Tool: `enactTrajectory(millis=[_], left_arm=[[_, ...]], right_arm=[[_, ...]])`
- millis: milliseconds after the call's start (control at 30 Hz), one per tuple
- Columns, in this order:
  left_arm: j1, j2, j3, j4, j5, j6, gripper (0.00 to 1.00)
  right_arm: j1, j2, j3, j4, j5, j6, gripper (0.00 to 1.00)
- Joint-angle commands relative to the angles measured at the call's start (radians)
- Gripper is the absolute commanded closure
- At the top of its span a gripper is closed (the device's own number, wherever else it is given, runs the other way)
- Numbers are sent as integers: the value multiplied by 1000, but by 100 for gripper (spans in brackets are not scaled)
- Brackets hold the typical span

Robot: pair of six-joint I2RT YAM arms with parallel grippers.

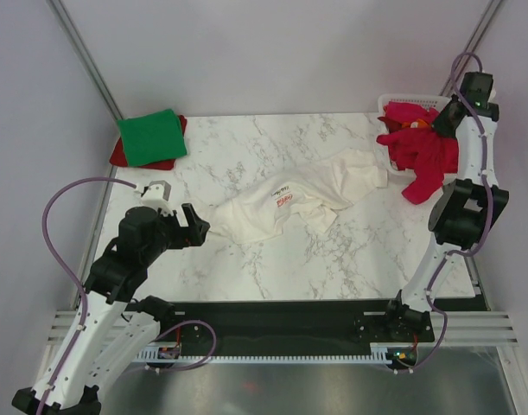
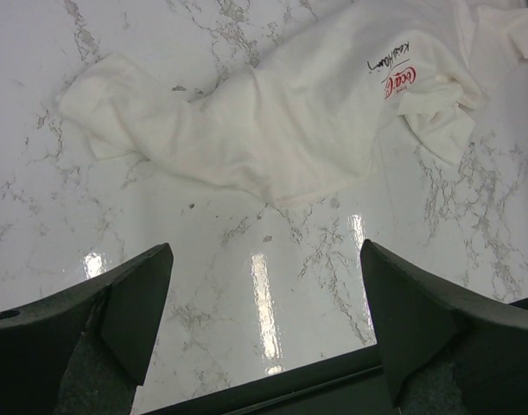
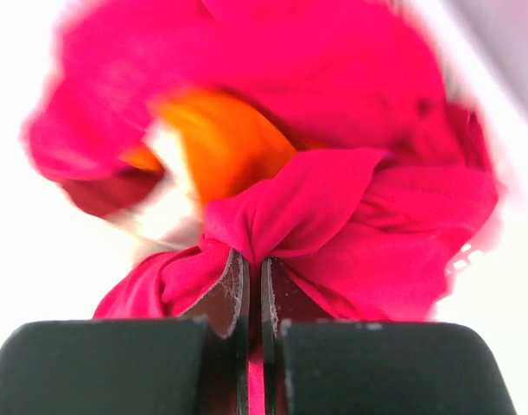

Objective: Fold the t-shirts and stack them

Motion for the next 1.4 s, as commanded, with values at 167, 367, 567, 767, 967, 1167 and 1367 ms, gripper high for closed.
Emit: enactTrajectory(millis=[167,367,567,767,967,1167,1367], left_arm=[[4,6,32,11,-20,7,4],[5,7,32,10,-25,5,4],[5,21,32,9,-20,4,4],[5,114,40,8,-3,-15,5],[-42,333,60,75,47,-105,9],[-271,686,193,157,-17,-168,8],[-289,782,232,158,-96,-209,5]], right_arm=[[3,33,444,188,93,62,100],[1,148,394,326,136,36,97],[3,142,202,319,47,40,10],[61,-39,133,233,138,2,2],[229,-339,-236,232,110,-21,2],[407,-590,-753,358,9,28,2],[607,-690,-975,420,-115,42,2]])
